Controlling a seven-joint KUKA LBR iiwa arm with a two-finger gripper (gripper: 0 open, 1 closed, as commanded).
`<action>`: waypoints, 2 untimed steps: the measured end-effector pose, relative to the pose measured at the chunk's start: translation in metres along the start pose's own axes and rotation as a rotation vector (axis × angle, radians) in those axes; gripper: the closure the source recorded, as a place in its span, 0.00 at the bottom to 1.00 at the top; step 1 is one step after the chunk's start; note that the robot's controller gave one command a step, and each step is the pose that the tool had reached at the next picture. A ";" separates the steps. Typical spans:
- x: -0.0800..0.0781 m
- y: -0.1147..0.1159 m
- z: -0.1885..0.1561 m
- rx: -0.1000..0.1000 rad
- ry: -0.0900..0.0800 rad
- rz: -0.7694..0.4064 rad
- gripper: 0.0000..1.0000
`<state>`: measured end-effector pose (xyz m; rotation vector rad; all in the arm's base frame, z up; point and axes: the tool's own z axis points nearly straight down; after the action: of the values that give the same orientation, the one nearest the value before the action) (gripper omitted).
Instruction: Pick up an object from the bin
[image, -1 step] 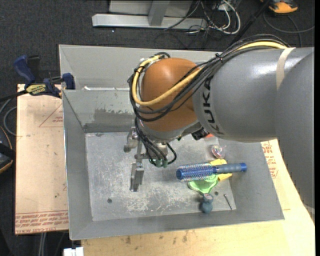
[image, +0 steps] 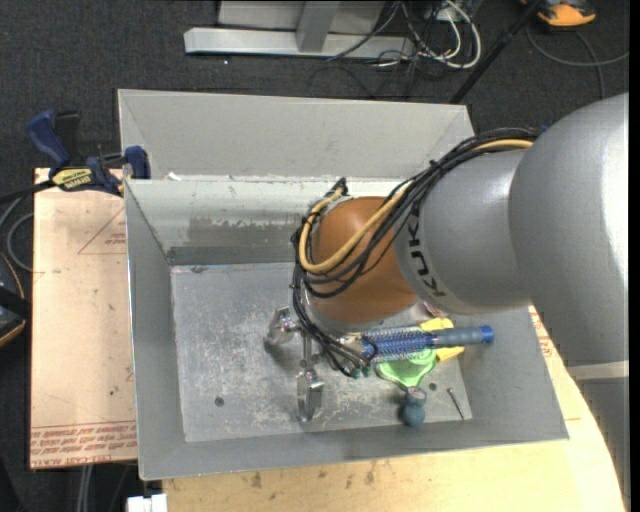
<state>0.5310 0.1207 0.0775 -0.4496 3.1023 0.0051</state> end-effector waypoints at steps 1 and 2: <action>-0.038 0.088 0.002 -0.001 -0.003 0.190 0.00; 0.017 0.004 0.003 0.000 -0.012 0.079 0.00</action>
Offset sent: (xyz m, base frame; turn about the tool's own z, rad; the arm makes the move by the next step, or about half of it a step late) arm 0.0100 0.0907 -0.0037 0.1938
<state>0.5140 0.1200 0.0748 -0.3255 3.1061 0.0088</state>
